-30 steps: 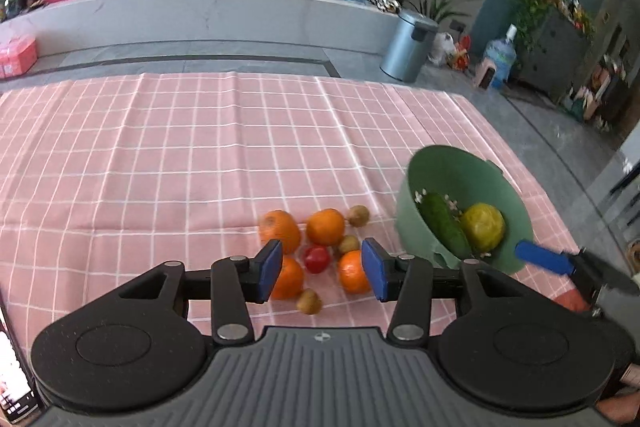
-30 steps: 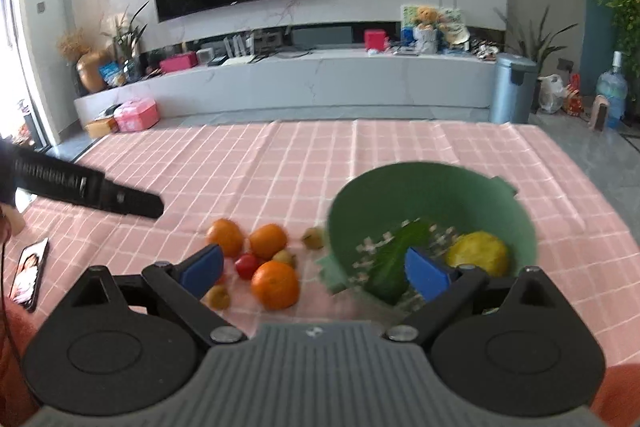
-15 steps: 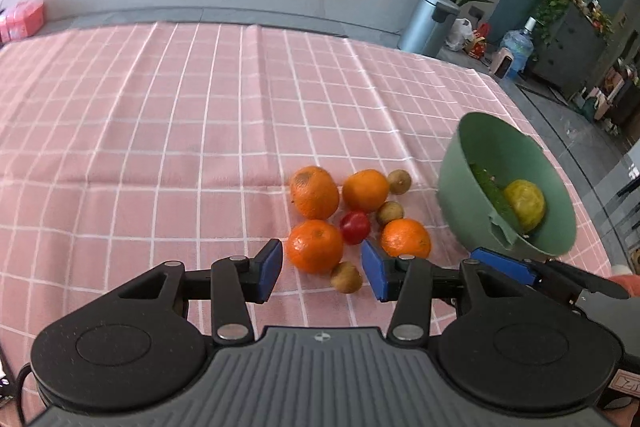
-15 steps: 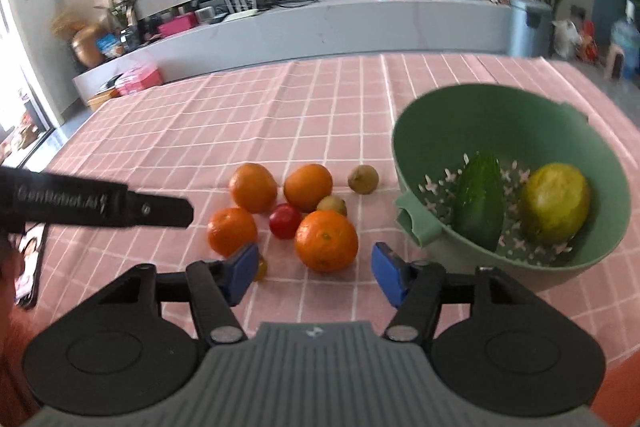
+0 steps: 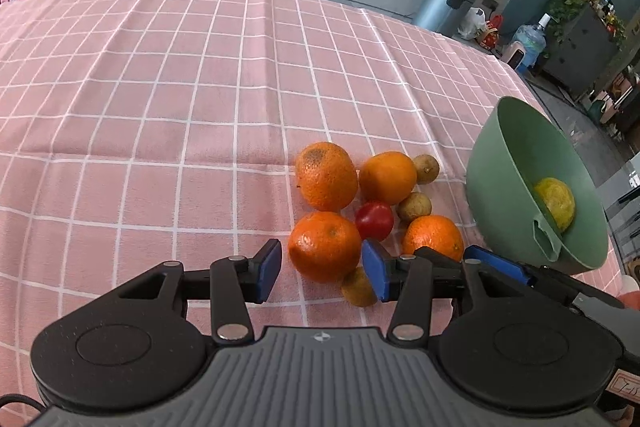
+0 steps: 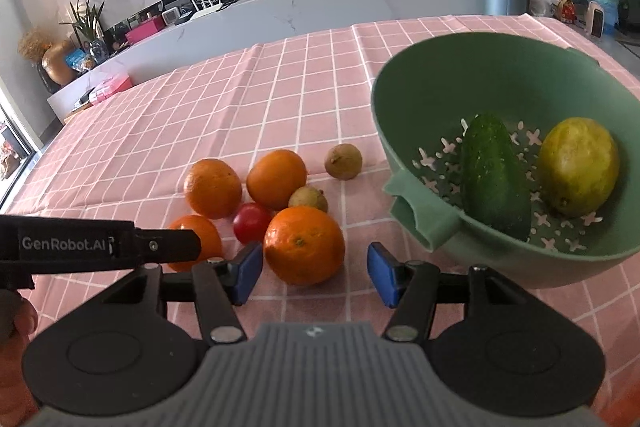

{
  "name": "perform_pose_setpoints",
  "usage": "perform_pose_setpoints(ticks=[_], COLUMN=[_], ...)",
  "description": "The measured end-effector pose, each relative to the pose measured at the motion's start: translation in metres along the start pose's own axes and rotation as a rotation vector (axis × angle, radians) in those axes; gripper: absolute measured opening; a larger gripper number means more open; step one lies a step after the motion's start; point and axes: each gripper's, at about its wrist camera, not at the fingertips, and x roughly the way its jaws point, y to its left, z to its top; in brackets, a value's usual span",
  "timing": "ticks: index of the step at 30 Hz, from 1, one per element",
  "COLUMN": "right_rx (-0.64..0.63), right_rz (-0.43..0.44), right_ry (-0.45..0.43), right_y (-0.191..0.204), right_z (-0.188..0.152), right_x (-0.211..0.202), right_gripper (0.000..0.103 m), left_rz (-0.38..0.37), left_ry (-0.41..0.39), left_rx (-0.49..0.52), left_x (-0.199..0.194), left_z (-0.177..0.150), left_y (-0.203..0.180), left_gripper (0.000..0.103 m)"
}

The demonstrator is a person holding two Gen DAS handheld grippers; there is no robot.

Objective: Organize fruits
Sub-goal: 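Grasp an orange with the left tool while the right tool grasps another orange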

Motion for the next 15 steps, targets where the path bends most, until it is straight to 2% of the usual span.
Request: perform_pose_setpoints(ticks=[7,9,11,15], right_rx=[0.014,0.01,0.001,-0.006], right_rz=[0.04,0.046,0.048,0.05], right_ry=[0.009,0.011,0.014,0.012], right_y=[-0.0034,-0.003,-0.0021,-0.0012], right_z=[0.0001,-0.0004,-0.0005,-0.0009], right_x=[0.0087,0.0097,0.0109,0.0113], right_gripper=[0.056,0.052,0.044,0.044], left_rz=[-0.027,-0.026,-0.027,-0.031], left_ry=[0.009,0.013,0.009,0.005], left_rx=[-0.026,-0.015,-0.01,-0.009], left_x=[0.0079,0.0099,0.0103,0.0091], left_z=[0.0018,0.0024,0.0015,0.0003], left_y=[0.0009,-0.0016,-0.0023,-0.0022], left_gripper=[0.055,0.055,0.049,0.048])
